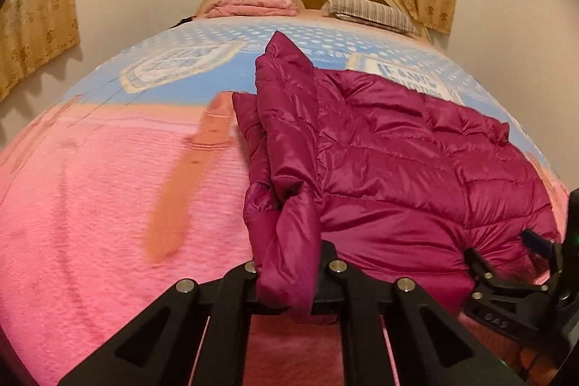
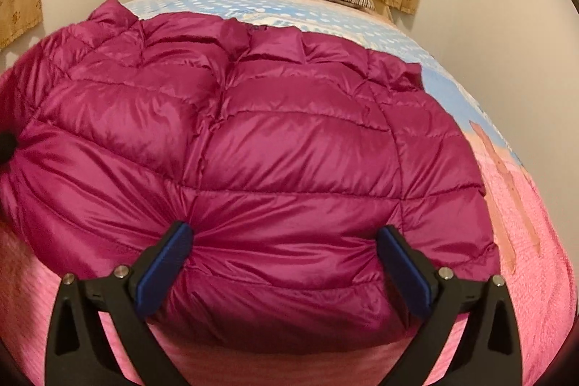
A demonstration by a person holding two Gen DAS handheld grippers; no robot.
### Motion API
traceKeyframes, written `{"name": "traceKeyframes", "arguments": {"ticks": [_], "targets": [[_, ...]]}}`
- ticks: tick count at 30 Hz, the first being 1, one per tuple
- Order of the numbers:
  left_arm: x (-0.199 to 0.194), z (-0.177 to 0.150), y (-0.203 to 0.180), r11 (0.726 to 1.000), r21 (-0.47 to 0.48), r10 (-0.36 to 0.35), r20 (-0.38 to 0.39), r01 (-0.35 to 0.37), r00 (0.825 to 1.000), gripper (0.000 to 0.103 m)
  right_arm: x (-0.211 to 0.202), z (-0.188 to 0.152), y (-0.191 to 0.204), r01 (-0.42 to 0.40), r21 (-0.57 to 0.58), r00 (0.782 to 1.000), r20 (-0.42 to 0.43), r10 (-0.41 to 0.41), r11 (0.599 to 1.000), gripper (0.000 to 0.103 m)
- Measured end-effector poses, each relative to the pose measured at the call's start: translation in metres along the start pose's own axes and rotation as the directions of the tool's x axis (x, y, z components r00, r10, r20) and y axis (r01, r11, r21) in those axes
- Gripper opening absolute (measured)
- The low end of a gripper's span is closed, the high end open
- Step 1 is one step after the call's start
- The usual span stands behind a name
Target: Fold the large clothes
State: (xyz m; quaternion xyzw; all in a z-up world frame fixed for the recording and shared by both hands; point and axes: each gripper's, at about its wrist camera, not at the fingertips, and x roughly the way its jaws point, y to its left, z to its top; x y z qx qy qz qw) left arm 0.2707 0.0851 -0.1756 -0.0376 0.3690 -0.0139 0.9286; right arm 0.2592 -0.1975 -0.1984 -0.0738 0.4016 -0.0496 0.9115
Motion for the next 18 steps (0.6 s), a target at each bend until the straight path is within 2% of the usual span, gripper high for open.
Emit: {"name": "traceKeyframes", "arguments": {"ticks": [2, 5, 8, 13, 16, 18], "targets": [[-0.009, 0.002, 0.016, 1.0, -0.006, 0.029, 0.014, -0.029, 0.999, 0.006, -0.004, 0.0, 0.02, 0.002, -0.001, 1.0, 0.007, -0.002, 1.0, 0.103], [-0.026, 0.012, 0.038, 0.997, -0.029, 0.067, 0.043, -0.065, 0.997, 0.006, -0.011, 0.001, 0.055, -0.016, -0.067, 0.999, 0.035, 0.018, 0.998, 0.103], [-0.046, 0.025, 0.034, 0.996, -0.008, 0.084, 0.097, -0.084, 0.992, 0.005, -0.016, 0.005, 0.062, -0.096, -0.104, 0.994, 0.035, 0.1, 0.99, 0.103], [-0.079, 0.041, -0.019, 0.989, 0.113, 0.066, 0.224, -0.093, 0.972, 0.005, -0.038, 0.007, 0.004, -0.129, -0.064, 0.991, 0.035, 0.131, 0.99, 0.103], [-0.088, 0.052, -0.064, 0.979, 0.198, 0.001, 0.27, -0.057, 0.963, 0.005, -0.035, 0.005, -0.06, -0.091, 0.031, 0.995, 0.031, 0.09, 0.995, 0.103], [-0.087, 0.059, -0.094, 0.968, 0.248, -0.048, 0.275, -0.022, 0.96, 0.005, -0.022, 0.0, -0.108, -0.038, 0.099, 0.999, 0.0, 0.038, 0.994, 0.103]]}}
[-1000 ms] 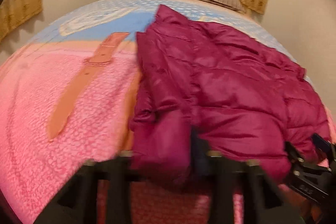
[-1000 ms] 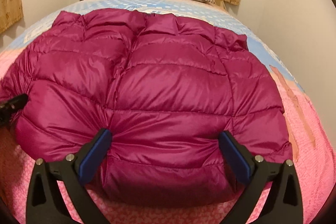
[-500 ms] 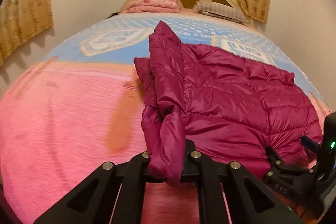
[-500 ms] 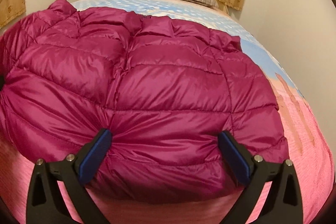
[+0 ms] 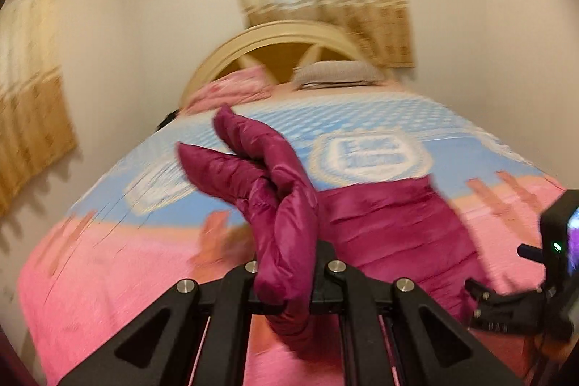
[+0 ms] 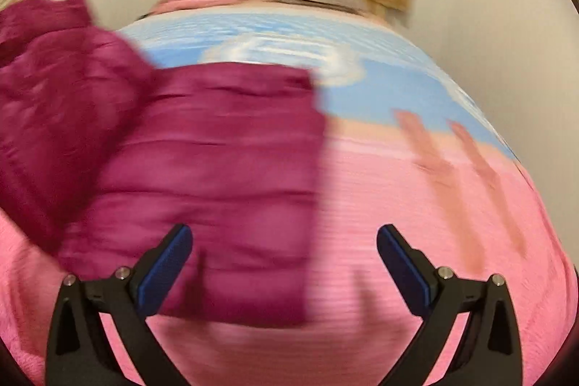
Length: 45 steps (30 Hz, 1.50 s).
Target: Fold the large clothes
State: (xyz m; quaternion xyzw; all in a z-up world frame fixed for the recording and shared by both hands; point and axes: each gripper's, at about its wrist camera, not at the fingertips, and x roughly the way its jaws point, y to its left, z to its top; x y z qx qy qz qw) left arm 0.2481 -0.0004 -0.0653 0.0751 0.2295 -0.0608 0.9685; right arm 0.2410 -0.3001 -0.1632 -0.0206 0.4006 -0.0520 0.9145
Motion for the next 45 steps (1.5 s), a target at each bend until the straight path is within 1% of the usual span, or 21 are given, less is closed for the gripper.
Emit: {"name": "traceKeyframes", "arguments": {"ticks": [2, 5, 9, 14, 17, 21, 24, 25, 26, 27, 28, 29, 32, 34, 35, 36, 37, 39, 40, 43, 45], "targets": [[0.006, 0.008, -0.037, 0.998, 0.058, -0.039, 0.013, 0.039, 0.999, 0.005, 0.012, 0.001, -0.039, 0.064, 0.033, 0.997, -0.033, -0.063, 0.997, 0.103], [0.019, 0.008, -0.085, 0.986, 0.139, -0.094, -0.004, 0.094, 0.996, 0.005, 0.023, -0.006, -0.096, 0.15, 0.085, 0.986, -0.08, -0.143, 0.985, 0.103], [0.051, -0.01, -0.155, 0.952, 0.258, -0.149, -0.073, 0.163, 0.986, 0.005, 0.025, -0.021, -0.159, 0.229, 0.184, 0.97, -0.131, -0.207, 0.956, 0.103], [0.075, -0.056, -0.218, 0.891, 0.419, -0.134, -0.134, 0.178, 0.982, 0.005, 0.022, -0.04, -0.19, 0.247, 0.248, 0.966, -0.134, -0.22, 0.937, 0.103], [0.072, -0.073, -0.234, 0.855, 0.496, -0.112, -0.107, 0.151, 0.988, 0.006, 0.026, -0.045, -0.188, 0.23, 0.252, 0.971, -0.125, -0.204, 0.94, 0.103], [0.069, -0.068, -0.231, 0.852, 0.502, -0.12, -0.091, 0.15, 0.989, 0.013, 0.027, -0.048, -0.191, 0.204, 0.278, 0.978, -0.108, -0.18, 0.939, 0.103], [0.056, -0.063, -0.233, 0.848, 0.513, -0.111, -0.075, 0.133, 0.991, 0.022, 0.03, -0.048, -0.196, 0.196, 0.283, 0.979, -0.104, -0.173, 0.939, 0.103], [0.049, -0.06, -0.233, 0.848, 0.515, -0.112, -0.054, 0.123, 0.992, 0.029, 0.031, -0.045, -0.194, 0.198, 0.281, 0.979, -0.104, -0.175, 0.939, 0.103], [0.04, -0.057, -0.231, 0.849, 0.515, -0.119, -0.036, 0.12, 0.992, 0.049, 0.031, -0.046, -0.194, 0.199, 0.28, 0.979, -0.103, -0.177, 0.939, 0.103], [0.034, -0.054, -0.231, 0.849, 0.515, -0.124, -0.027, 0.12, 0.992, 0.063, 0.031, -0.046, -0.193, 0.199, 0.281, 0.979, -0.103, -0.177, 0.939, 0.103], [0.025, -0.053, -0.228, 0.851, 0.513, -0.13, -0.012, 0.118, 0.991, 0.088, 0.031, -0.047, -0.194, 0.199, 0.281, 0.979, -0.103, -0.176, 0.939, 0.103], [0.015, -0.053, -0.225, 0.852, 0.509, -0.143, 0.009, 0.119, 0.99, 0.094, 0.03, -0.048, -0.193, 0.198, 0.281, 0.979, -0.103, -0.176, 0.939, 0.103], [-0.009, -0.053, -0.206, 0.852, 0.507, -0.167, 0.028, 0.13, 0.986, 0.094, 0.03, -0.049, -0.194, 0.197, 0.281, 0.979, -0.1, -0.176, 0.939, 0.103], [-0.017, -0.053, -0.183, 0.872, 0.476, -0.158, 0.055, 0.114, 0.986, 0.094, 0.027, -0.048, -0.194, 0.194, 0.285, 0.98, -0.098, -0.173, 0.938, 0.102], [-0.015, -0.051, -0.17, 0.888, 0.45, -0.137, 0.06, 0.096, 0.989, 0.094, 0.025, -0.047, -0.193, 0.192, 0.293, 0.981, -0.098, -0.17, 0.937, 0.094], [-0.01, -0.047, -0.152, 0.909, 0.411, -0.104, 0.056, 0.072, 0.993, 0.094, 0.022, -0.044, -0.191, 0.182, 0.301, 0.982, -0.094, -0.161, 0.936, 0.084], [0.0, -0.041, -0.132, 0.933, 0.358, -0.058, 0.048, 0.037, 0.997, 0.094, 0.02, -0.04, -0.187, 0.17, 0.3, 0.985, -0.088, -0.15, 0.939, 0.081], [0.028, -0.028, -0.098, 0.963, 0.264, 0.061, 0.009, -0.061, 0.998, 0.094, 0.016, -0.026, -0.176, 0.144, 0.283, 0.989, -0.06, -0.133, 0.948, 0.08], [0.046, -0.02, -0.076, 0.972, 0.205, 0.124, -0.041, -0.113, 0.991, 0.094, 0.014, -0.017, -0.167, 0.134, 0.268, 0.991, -0.046, -0.126, 0.954, 0.08], [0.087, -0.003, -0.025, 0.978, 0.042, 0.209, -0.138, -0.205, 0.968, 0.094, 0.01, 0.015, -0.147, 0.085, 0.266, 0.996, -0.003, -0.088, 0.96, 0.08], [0.107, 0.004, -0.003, 0.971, -0.029, 0.227, -0.182, -0.236, 0.957, 0.094, 0.005, 0.038, -0.132, 0.064, 0.253, 0.997, 0.031, -0.074, 0.965, 0.08]]}}
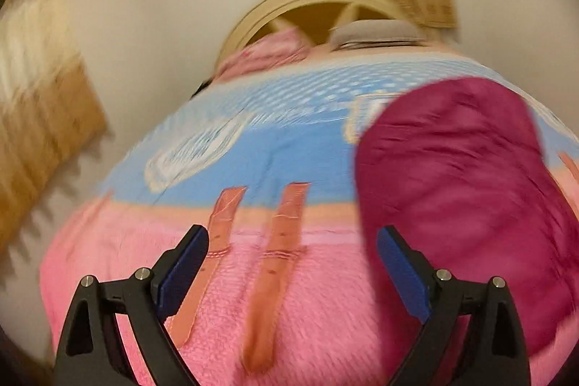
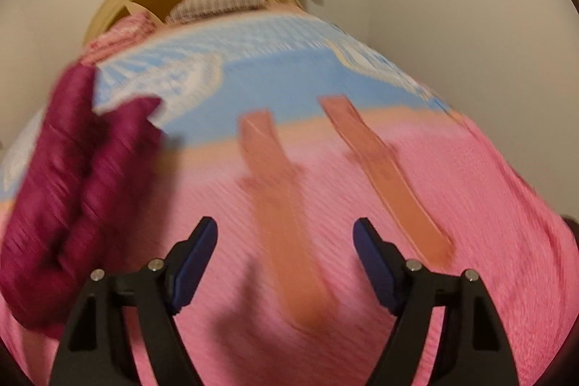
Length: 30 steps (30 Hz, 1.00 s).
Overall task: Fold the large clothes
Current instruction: 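Lower the jacket onto the bed and press it with both tools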
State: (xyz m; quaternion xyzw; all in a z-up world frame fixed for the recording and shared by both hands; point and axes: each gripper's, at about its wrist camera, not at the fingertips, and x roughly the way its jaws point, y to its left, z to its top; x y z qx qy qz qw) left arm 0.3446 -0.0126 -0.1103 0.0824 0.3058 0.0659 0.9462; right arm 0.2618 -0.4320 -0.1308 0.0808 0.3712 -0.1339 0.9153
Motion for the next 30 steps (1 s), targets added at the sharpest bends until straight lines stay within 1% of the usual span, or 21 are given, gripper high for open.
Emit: {"name": "traceKeyframes", "arguments": {"ticks": [2, 4, 8, 9, 11, 14, 16, 21, 25, 30], "targets": [[0.014, 0.008, 0.005, 0.999, -0.042, 0.017, -0.013, -0.017, 1.0, 0.094, -0.006, 0.02, 0.022, -0.023, -0.022, 0.999, 0.026, 0.023, 0.999, 0.079], [0.026, 0.013, 0.005, 0.997, -0.078, 0.005, -0.027, -0.007, 1.0, 0.094, -0.012, 0.04, 0.046, -0.053, -0.039, 0.997, 0.051, 0.055, 0.998, 0.077], [0.04, 0.022, -0.005, 0.995, -0.099, -0.016, -0.05, 0.011, 0.999, 0.094, -0.02, 0.069, 0.093, -0.112, -0.069, 0.989, 0.089, 0.118, 0.991, 0.076], [0.044, 0.025, -0.009, 0.995, -0.097, -0.016, -0.053, 0.011, 0.998, 0.094, -0.021, 0.075, 0.109, -0.122, -0.084, 0.987, 0.099, 0.13, 0.989, 0.073], [0.048, 0.032, -0.013, 0.996, -0.094, -0.011, -0.057, 0.006, 0.998, 0.094, -0.017, 0.08, 0.13, -0.139, -0.104, 0.984, 0.1, 0.149, 0.985, 0.069], [0.058, 0.036, -0.018, 0.996, -0.092, -0.02, -0.057, 0.015, 0.998, 0.094, -0.004, 0.082, 0.159, -0.151, -0.133, 0.983, 0.084, 0.163, 0.98, 0.065], [0.062, 0.038, -0.021, 0.996, -0.086, -0.023, -0.058, 0.018, 0.998, 0.094, 0.005, 0.082, 0.17, -0.145, -0.142, 0.984, 0.078, 0.157, 0.979, 0.065], [0.076, 0.04, -0.028, 0.997, -0.073, -0.035, -0.073, 0.029, 0.997, 0.094, 0.029, 0.081, 0.177, -0.118, -0.13, 0.989, 0.07, 0.128, 0.984, 0.065], [0.086, 0.038, -0.035, 0.996, -0.073, -0.054, -0.087, 0.047, 0.995, 0.094, 0.046, 0.069, 0.162, -0.102, -0.097, 0.993, 0.042, 0.106, 0.99, 0.065], [0.095, 0.032, -0.049, 0.997, -0.056, -0.062, -0.1, 0.057, 0.993, 0.094, 0.06, 0.056, 0.147, -0.105, -0.065, 0.994, 0.022, 0.106, 0.992, 0.065]]}}
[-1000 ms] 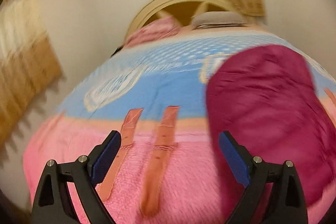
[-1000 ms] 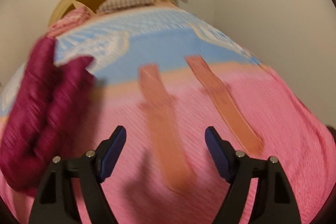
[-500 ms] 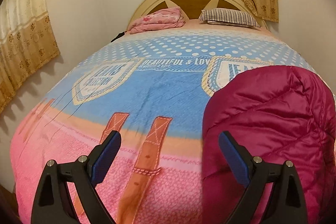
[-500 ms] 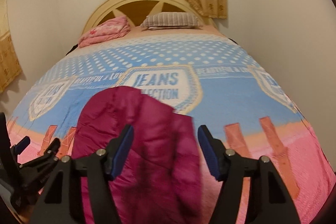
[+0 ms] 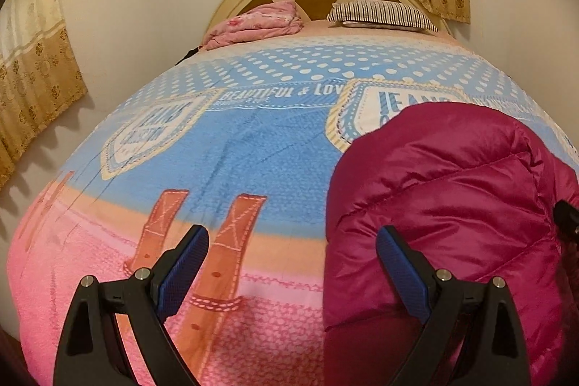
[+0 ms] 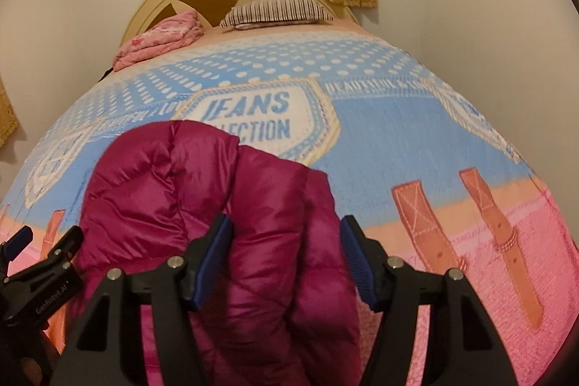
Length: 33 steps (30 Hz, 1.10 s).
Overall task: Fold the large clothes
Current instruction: 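Lower the jacket onto the bed and press it with both tools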
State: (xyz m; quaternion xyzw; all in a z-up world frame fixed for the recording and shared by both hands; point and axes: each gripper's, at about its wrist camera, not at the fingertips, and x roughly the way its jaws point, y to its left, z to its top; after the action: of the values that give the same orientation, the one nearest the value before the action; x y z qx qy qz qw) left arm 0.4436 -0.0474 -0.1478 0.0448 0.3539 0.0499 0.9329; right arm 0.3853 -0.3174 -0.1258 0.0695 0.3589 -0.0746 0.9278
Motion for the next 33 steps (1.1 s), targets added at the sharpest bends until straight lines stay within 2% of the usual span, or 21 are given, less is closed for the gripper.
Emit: {"name": "traceKeyframes", "arguments": {"ticks": [12, 33], "targets": [[0.01, -0.012, -0.025, 0.996, 0.089, 0.026, 0.01, -0.027, 1.0, 0.095, 0.019, -0.019, -0.012, -0.004, 0.036, 1.0, -0.031, 0.005, 0.999, 0.065], [0.023, -0.026, -0.034, 0.995, 0.09, 0.029, 0.03, -0.031, 0.999, 0.097, 0.033, -0.038, -0.021, -0.007, 0.056, 0.999, -0.036, 0.009, 0.998, 0.069]]}}
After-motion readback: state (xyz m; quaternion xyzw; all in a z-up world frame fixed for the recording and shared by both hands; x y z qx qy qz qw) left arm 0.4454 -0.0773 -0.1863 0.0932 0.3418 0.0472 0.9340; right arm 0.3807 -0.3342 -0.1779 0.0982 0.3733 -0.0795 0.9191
